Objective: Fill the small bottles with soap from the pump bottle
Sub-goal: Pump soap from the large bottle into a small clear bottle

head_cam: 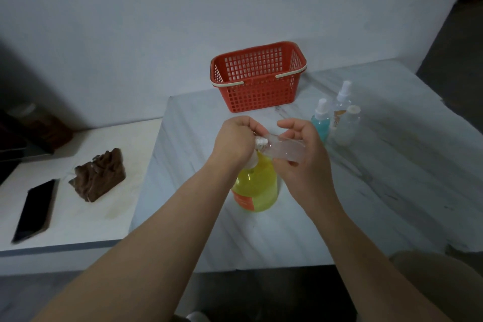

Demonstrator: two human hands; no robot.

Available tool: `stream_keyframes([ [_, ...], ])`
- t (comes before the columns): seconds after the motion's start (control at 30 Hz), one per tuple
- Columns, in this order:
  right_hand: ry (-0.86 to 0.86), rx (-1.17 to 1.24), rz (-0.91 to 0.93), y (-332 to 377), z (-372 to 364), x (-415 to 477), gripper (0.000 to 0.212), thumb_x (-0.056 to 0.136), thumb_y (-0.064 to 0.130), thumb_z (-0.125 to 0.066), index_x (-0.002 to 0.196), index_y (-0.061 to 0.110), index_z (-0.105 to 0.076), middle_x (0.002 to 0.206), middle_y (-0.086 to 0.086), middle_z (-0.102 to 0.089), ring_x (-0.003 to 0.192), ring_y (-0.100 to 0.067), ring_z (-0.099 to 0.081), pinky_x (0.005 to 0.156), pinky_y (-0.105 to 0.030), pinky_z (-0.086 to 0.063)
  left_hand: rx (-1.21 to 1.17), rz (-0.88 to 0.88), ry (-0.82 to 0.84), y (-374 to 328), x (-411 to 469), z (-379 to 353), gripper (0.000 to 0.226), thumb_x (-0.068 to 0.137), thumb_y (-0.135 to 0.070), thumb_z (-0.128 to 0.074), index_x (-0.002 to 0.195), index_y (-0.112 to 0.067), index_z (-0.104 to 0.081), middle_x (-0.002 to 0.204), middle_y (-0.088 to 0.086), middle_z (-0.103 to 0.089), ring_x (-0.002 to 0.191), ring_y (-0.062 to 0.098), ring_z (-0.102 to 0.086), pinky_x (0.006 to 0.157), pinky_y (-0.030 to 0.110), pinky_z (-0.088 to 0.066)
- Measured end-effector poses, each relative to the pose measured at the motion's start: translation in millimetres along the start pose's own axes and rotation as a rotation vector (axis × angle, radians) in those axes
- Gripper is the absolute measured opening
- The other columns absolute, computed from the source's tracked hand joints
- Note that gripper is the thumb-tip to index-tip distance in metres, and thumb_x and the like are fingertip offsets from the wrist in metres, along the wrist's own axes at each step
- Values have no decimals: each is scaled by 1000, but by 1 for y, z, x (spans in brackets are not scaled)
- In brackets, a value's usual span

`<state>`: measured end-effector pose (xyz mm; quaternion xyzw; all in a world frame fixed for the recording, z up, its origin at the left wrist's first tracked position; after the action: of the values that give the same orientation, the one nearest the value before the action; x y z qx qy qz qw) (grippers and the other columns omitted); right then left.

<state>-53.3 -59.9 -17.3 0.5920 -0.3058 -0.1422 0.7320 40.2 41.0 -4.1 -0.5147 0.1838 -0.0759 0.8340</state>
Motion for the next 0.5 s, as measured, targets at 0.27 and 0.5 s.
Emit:
stream_keyframes([
  [0.27, -5, 46, 51, 9, 2, 0, 44, 73, 2, -66, 99, 35, -52, 79, 5, -57, 71, -8, -58, 62, -16, -44, -31, 8, -2, -6, -2, 2, 39, 76, 15, -35, 64, -12, -60, 69, 4, -63, 63, 13, -55, 51, 19, -43],
  [0.5, 13, 83, 58, 15, 2, 0, 48, 63, 2, -56, 100, 32, -53, 82, 5, -55, 71, -2, -55, 61, -9, -41, -99, 17, 7, -14, -9, 5, 37, 82, 10, -33, 67, -12, -59, 70, 7, -61, 65, 15, -55, 41, 13, -38],
])
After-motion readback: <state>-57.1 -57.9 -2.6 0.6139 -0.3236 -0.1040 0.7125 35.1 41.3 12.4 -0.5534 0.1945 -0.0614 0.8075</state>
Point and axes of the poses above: each hand's wrist, its own x-axis towards the middle knuckle, its own z-axis out of the back of the hand, y = z × x, the point moved 8 cm from there along x, towards the middle knuckle
